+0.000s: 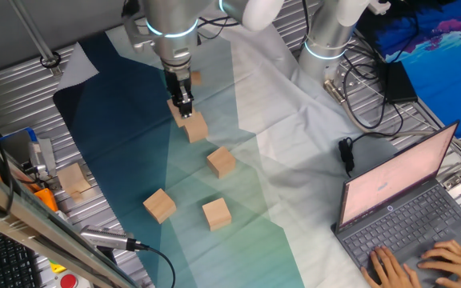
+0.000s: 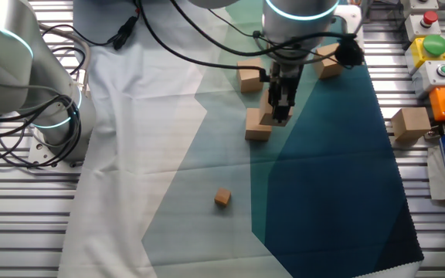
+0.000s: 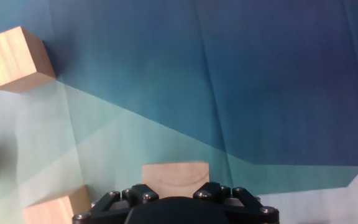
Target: Stack the blocks in a vertical line of five
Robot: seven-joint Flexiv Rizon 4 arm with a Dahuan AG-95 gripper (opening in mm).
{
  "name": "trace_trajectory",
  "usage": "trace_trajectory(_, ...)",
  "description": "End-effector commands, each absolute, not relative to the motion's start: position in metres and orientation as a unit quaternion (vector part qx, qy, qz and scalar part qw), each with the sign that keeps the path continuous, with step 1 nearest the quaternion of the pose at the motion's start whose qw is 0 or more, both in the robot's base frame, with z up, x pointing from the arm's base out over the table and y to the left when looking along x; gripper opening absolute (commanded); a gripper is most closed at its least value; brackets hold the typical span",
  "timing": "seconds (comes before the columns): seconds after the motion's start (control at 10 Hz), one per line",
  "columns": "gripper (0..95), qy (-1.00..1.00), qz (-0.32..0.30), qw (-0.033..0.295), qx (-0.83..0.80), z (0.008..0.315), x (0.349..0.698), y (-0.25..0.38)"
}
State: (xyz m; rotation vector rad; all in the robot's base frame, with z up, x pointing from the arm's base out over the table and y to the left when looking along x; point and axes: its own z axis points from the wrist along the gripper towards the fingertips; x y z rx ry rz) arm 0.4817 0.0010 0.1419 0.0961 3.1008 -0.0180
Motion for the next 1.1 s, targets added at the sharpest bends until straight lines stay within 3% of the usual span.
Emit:
trace_trajectory(0.1,0.0,1.000,-0.006,0.016,0.013,0.1435,0.4792,0.0007)
trace_trajectory(1.1,0.0,1.000,-0.010,-0.012,0.000,0.1414,0.4791,0.0005)
